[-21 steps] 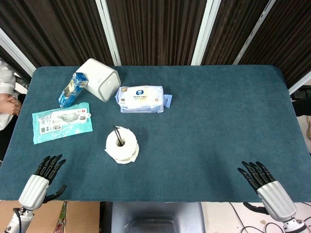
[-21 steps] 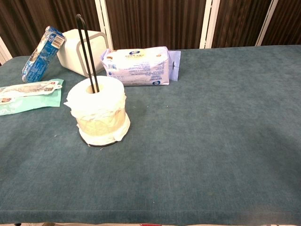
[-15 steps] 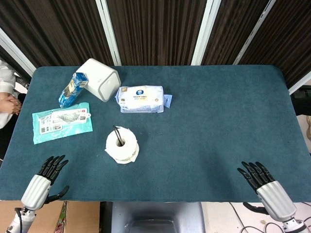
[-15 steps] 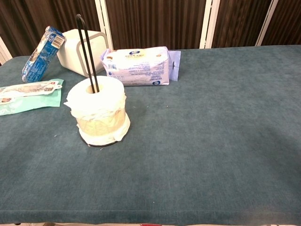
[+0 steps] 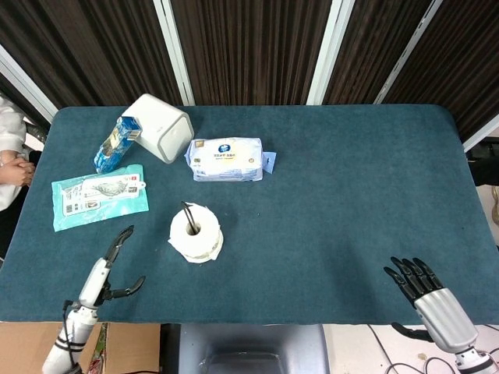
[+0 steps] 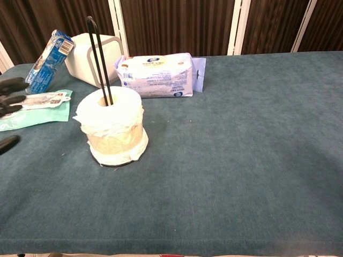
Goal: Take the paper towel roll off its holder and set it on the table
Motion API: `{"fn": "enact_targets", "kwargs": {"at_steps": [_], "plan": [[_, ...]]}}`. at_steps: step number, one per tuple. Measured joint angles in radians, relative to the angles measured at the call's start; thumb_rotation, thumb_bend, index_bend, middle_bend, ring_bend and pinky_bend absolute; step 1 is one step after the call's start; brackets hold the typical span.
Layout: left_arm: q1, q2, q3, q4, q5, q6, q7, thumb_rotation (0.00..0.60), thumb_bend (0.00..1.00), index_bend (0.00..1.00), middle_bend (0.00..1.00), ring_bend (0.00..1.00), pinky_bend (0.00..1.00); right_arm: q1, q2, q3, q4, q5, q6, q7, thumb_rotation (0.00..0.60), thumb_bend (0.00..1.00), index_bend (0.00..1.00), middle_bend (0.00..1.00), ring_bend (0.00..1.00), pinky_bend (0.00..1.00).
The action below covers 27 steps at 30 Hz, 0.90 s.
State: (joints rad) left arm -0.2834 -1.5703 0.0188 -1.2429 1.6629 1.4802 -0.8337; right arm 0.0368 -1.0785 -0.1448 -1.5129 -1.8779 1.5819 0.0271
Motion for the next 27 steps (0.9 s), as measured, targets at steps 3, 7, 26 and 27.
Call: {"fn": "enact_targets", "kwargs": {"at_steps": [3, 7, 26, 27], "plan": [[-0.033, -0.042, -0.021, -0.025, -0.045, -0.074, 0.025, 0.577, 0.33, 0.00, 0.00, 0.00, 0.01, -0.003, -0.005, 0.009, 0.000, 0.017, 0.003, -0.005, 0.600, 0.00, 0.00, 0.00, 0.00, 0.00], [-0.057, -0.088, -0.038, -0.037, -0.073, -0.116, 0.068, 0.575, 0.33, 0.00, 0.00, 0.00, 0.01, 0.000, -0.003, 0.008, 0.000, 0.016, -0.003, -0.003, 0.600, 0.00, 0.00, 0.00, 0.00, 0.00], [-0.121, -0.283, -0.176, -0.024, -0.301, -0.261, 0.405, 0.574, 0.32, 0.00, 0.00, 0.00, 0.03, -0.006, 0.010, 0.019, 0.002, 0.037, 0.015, 0.023, 0.600, 0.00, 0.00, 0.00, 0.00, 0.00], [-0.123, -0.286, -0.187, -0.031, -0.322, -0.269, 0.422, 0.573, 0.32, 0.00, 0.00, 0.00, 0.04, -0.007, 0.012, 0.018, 0.003, 0.035, 0.016, 0.026, 0.600, 0.00, 0.00, 0.00, 0.00, 0.00]]}}
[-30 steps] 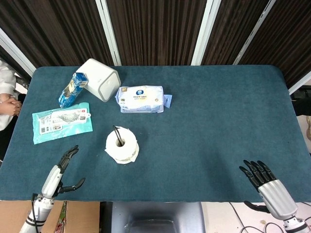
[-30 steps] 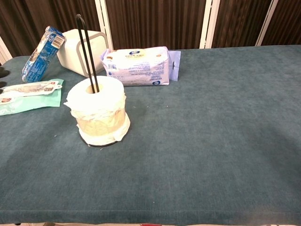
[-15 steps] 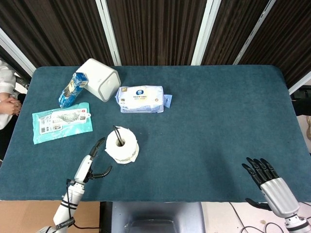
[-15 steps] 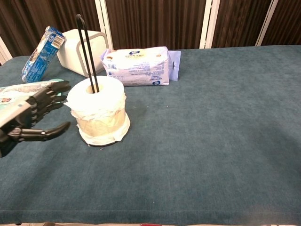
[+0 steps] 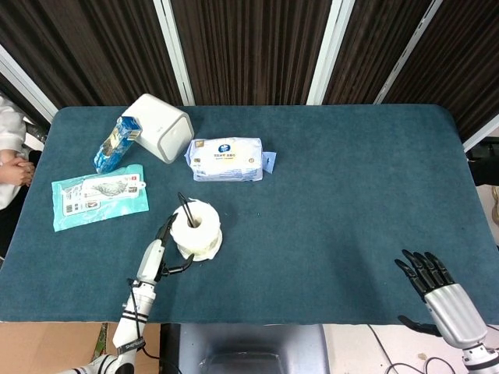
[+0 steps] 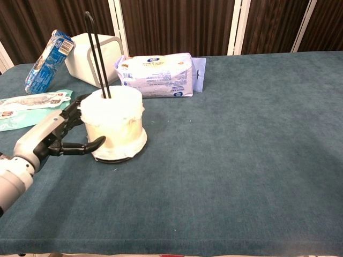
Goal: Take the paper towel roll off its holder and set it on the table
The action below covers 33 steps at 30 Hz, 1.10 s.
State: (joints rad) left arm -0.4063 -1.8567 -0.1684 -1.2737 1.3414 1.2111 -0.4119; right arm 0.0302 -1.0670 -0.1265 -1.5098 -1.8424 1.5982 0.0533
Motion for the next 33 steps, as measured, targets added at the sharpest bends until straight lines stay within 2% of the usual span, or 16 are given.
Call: {"fn": "enact_targets", "kwargs": {"at_steps": [5, 6, 8, 9, 11, 15, 17, 20, 23, 33], "plan": [[-0.010, -0.025, -0.060, -0.026, -0.088, -0.021, 0.089, 0.579, 0.35, 0.00, 0.00, 0.02, 0.18, 0.001, 0.004, -0.002, 0.002, -0.002, -0.001, 0.009, 0.600, 0.00, 0.00, 0.00, 0.00, 0.00], [-0.012, -0.031, -0.069, -0.026, -0.096, -0.020, 0.100, 0.579, 0.35, 0.00, 0.00, 0.04, 0.21, 0.001, 0.006, -0.002, 0.002, -0.002, 0.001, 0.012, 0.600, 0.00, 0.00, 0.00, 0.00, 0.00], [-0.015, -0.041, -0.079, -0.027, -0.105, -0.019, 0.114, 0.585, 0.36, 0.02, 0.05, 0.16, 0.30, 0.000, 0.007, -0.001, 0.004, -0.002, 0.004, 0.016, 0.600, 0.00, 0.00, 0.00, 0.00, 0.00], [-0.016, -0.042, -0.081, -0.030, -0.107, -0.018, 0.116, 0.589, 0.38, 0.08, 0.13, 0.25, 0.36, 0.000, 0.008, -0.001, 0.005, -0.002, 0.005, 0.018, 0.600, 0.00, 0.00, 0.00, 0.00, 0.00], [-0.015, -0.040, -0.081, -0.041, -0.107, -0.020, 0.115, 0.600, 0.41, 0.27, 0.32, 0.43, 0.50, -0.001, 0.008, -0.002, 0.006, -0.002, 0.005, 0.018, 0.600, 0.00, 0.00, 0.00, 0.00, 0.00], [-0.007, -0.035, -0.077, -0.063, -0.093, -0.006, 0.096, 0.600, 0.51, 0.57, 0.60, 0.67, 0.70, -0.002, 0.009, -0.003, 0.006, -0.005, 0.008, 0.020, 0.600, 0.00, 0.00, 0.00, 0.00, 0.00], [-0.002, -0.035, -0.078, -0.073, -0.087, 0.009, 0.088, 0.600, 0.60, 0.70, 0.72, 0.76, 0.78, -0.003, 0.010, -0.002, 0.006, -0.005, 0.011, 0.022, 0.600, 0.00, 0.00, 0.00, 0.00, 0.00], [0.001, -0.043, -0.085, -0.077, -0.083, 0.032, 0.088, 0.600, 0.71, 0.80, 0.79, 0.82, 0.85, -0.003, 0.011, -0.003, 0.008, -0.007, 0.012, 0.027, 0.600, 0.00, 0.00, 0.00, 0.00, 0.00], [0.004, -0.055, -0.094, -0.078, -0.071, 0.063, 0.084, 0.600, 0.77, 0.84, 0.82, 0.85, 0.87, -0.004, 0.013, -0.004, 0.008, -0.008, 0.013, 0.030, 0.600, 0.00, 0.00, 0.00, 0.00, 0.00], [-0.004, -0.077, -0.149, -0.124, 0.049, 0.229, 0.054, 0.600, 0.78, 0.85, 0.82, 0.85, 0.87, -0.002, 0.022, -0.013, 0.005, -0.015, 0.003, 0.034, 0.600, 0.00, 0.00, 0.00, 0.00, 0.00]]}}
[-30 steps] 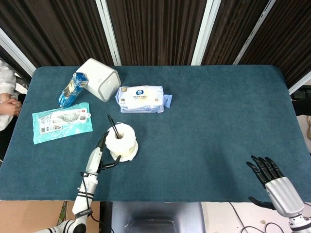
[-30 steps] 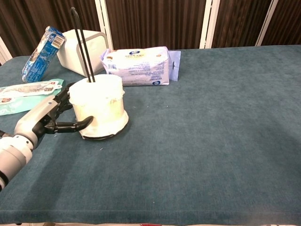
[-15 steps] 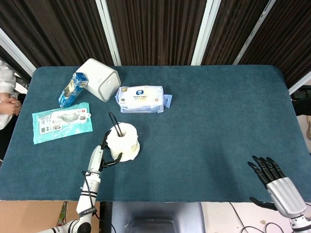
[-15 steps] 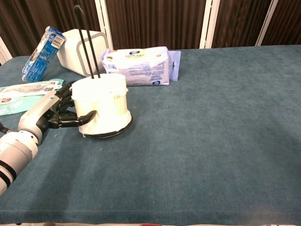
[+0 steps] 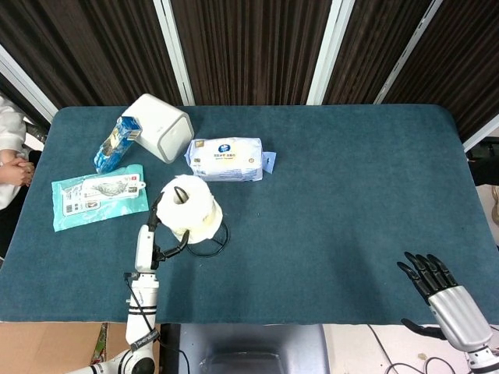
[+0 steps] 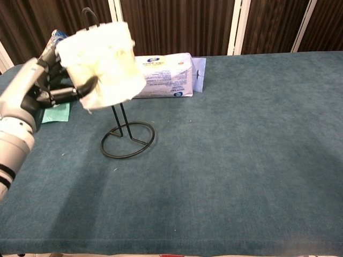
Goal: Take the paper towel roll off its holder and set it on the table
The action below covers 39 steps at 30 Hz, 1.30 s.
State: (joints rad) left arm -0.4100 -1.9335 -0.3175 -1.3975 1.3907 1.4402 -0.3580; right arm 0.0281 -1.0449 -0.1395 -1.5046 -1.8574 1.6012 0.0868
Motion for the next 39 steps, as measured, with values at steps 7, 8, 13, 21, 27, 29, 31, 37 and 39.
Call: {"fn": "enact_targets", "kwargs": {"at_steps": [7, 8, 13, 21, 27, 29, 31, 37, 39], "plan": [[-0.021, 0.045, -0.065, -0.124, 0.027, 0.042, 0.063, 0.600, 0.78, 0.85, 0.82, 0.85, 0.87, -0.002, 0.001, -0.001, -0.002, -0.004, 0.003, -0.006, 0.600, 0.00, 0.00, 0.00, 0.00, 0.00], [-0.024, 0.053, -0.074, -0.142, 0.027, 0.046, 0.074, 0.600, 0.78, 0.85, 0.82, 0.85, 0.87, -0.002, 0.001, -0.001, -0.002, -0.004, 0.002, -0.007, 0.600, 0.00, 0.00, 0.00, 0.00, 0.00], [-0.044, 0.096, -0.125, -0.237, 0.024, 0.055, 0.135, 0.600, 0.78, 0.85, 0.82, 0.85, 0.87, -0.003, 0.001, -0.002, -0.003, -0.007, 0.003, -0.011, 0.600, 0.00, 0.00, 0.00, 0.00, 0.00], [-0.076, 0.156, -0.213, -0.333, -0.021, 0.050, 0.187, 0.600, 0.75, 0.85, 0.82, 0.85, 0.87, -0.004, 0.005, 0.001, 0.003, -0.004, 0.013, 0.013, 0.600, 0.00, 0.00, 0.00, 0.00, 0.00], [-0.072, 0.230, -0.279, -0.359, -0.109, 0.034, 0.184, 0.600, 0.73, 0.85, 0.81, 0.85, 0.87, -0.001, 0.006, 0.000, 0.001, -0.004, 0.007, 0.012, 0.600, 0.00, 0.00, 0.00, 0.00, 0.00], [-0.070, 0.239, -0.283, -0.349, -0.115, 0.029, 0.178, 0.600, 0.71, 0.85, 0.81, 0.85, 0.87, -0.001, 0.006, 0.000, 0.001, -0.004, 0.006, 0.011, 0.600, 0.00, 0.00, 0.00, 0.00, 0.00], [-0.066, 0.246, -0.277, -0.327, -0.115, 0.028, 0.173, 0.600, 0.69, 0.85, 0.81, 0.85, 0.87, -0.001, 0.005, -0.001, 0.000, -0.006, 0.006, 0.010, 0.600, 0.00, 0.00, 0.00, 0.00, 0.00], [-0.022, 0.238, -0.171, -0.112, -0.091, 0.021, 0.061, 0.600, 0.69, 0.85, 0.81, 0.85, 0.87, -0.003, 0.003, -0.006, -0.004, -0.015, 0.007, 0.007, 0.600, 0.00, 0.00, 0.00, 0.00, 0.00], [-0.008, 0.226, -0.127, -0.023, -0.072, 0.023, 0.016, 0.600, 0.69, 0.85, 0.81, 0.85, 0.87, -0.003, 0.002, -0.006, -0.005, -0.014, 0.005, 0.004, 0.600, 0.00, 0.00, 0.00, 0.00, 0.00]]}}
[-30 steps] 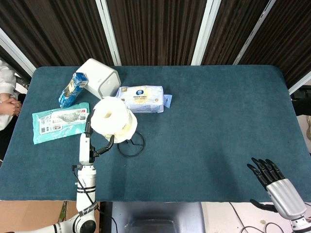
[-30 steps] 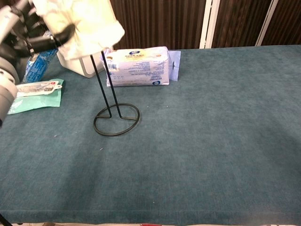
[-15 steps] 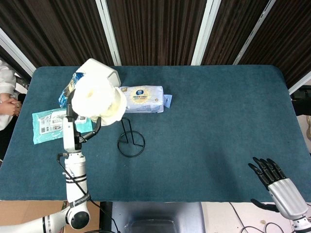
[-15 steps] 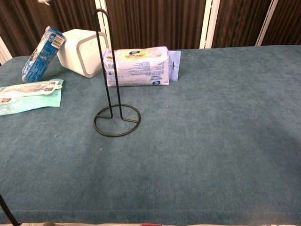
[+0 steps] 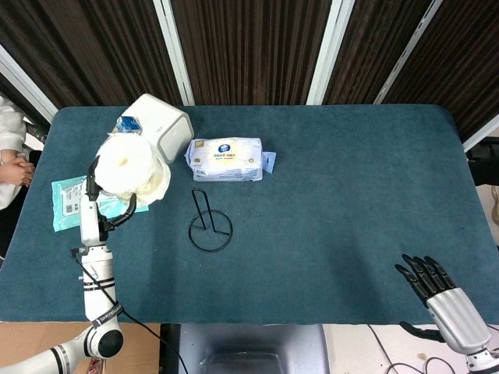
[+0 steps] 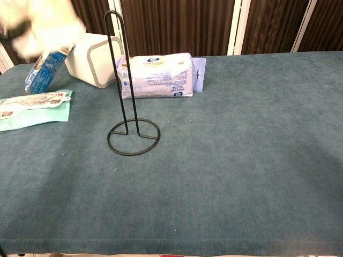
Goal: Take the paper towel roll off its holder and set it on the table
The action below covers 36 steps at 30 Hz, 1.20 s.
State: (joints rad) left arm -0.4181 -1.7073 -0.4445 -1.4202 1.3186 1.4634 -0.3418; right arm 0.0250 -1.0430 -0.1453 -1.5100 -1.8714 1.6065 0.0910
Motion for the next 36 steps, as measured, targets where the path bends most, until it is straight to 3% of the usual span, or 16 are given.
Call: {"fn": "enact_targets", "kwargs": {"at_steps": [7, 12, 15, 17, 19, 21, 22, 28, 36], "plan": [[0.042, -0.098, 0.159, 0.330, 0.078, 0.016, -0.153, 0.600, 0.68, 0.85, 0.80, 0.83, 0.84, 0.002, 0.000, 0.001, -0.003, 0.004, -0.008, -0.003, 0.600, 0.00, 0.00, 0.00, 0.00, 0.00], [0.085, -0.160, 0.258, 0.465, 0.125, 0.043, -0.208, 0.600, 0.63, 0.83, 0.71, 0.67, 0.57, 0.001, 0.001, 0.001, -0.002, 0.004, -0.004, 0.001, 0.600, 0.00, 0.00, 0.00, 0.00, 0.00], [0.106, -0.185, 0.291, 0.511, 0.142, 0.053, -0.228, 0.600, 0.59, 0.66, 0.57, 0.48, 0.37, 0.000, 0.002, 0.001, 0.000, 0.003, -0.002, 0.003, 0.600, 0.00, 0.00, 0.00, 0.00, 0.00], [0.108, -0.194, 0.302, 0.538, 0.157, 0.053, -0.237, 0.600, 0.54, 0.42, 0.38, 0.30, 0.20, 0.001, 0.001, 0.001, 0.000, 0.003, -0.003, 0.003, 0.600, 0.00, 0.00, 0.00, 0.00, 0.00], [0.109, -0.192, 0.328, 0.544, 0.173, 0.044, -0.237, 0.600, 0.50, 0.17, 0.20, 0.13, 0.09, 0.001, 0.001, 0.001, 0.000, 0.003, -0.004, 0.002, 0.600, 0.00, 0.00, 0.00, 0.00, 0.00], [0.109, -0.180, 0.346, 0.537, 0.179, 0.025, -0.227, 0.600, 0.45, 0.02, 0.04, 0.01, 0.03, 0.002, 0.001, 0.000, 0.000, 0.002, -0.006, 0.000, 0.600, 0.00, 0.00, 0.00, 0.00, 0.00], [0.110, -0.169, 0.350, 0.525, 0.180, 0.012, -0.218, 0.600, 0.43, 0.00, 0.00, 0.00, 0.01, 0.002, 0.001, 0.000, -0.001, 0.001, -0.006, -0.001, 0.600, 0.00, 0.00, 0.00, 0.00, 0.00], [0.115, -0.109, 0.354, 0.427, 0.170, -0.021, -0.182, 0.599, 0.37, 0.00, 0.00, 0.00, 0.00, 0.001, -0.001, 0.000, 0.000, -0.001, -0.003, -0.003, 0.600, 0.00, 0.00, 0.00, 0.00, 0.00], [0.135, 0.001, 0.361, 0.290, 0.200, 0.023, -0.179, 0.557, 0.36, 0.00, 0.00, 0.00, 0.00, 0.001, -0.002, 0.000, -0.001, 0.001, -0.006, -0.007, 0.600, 0.00, 0.00, 0.00, 0.00, 0.00]]}}
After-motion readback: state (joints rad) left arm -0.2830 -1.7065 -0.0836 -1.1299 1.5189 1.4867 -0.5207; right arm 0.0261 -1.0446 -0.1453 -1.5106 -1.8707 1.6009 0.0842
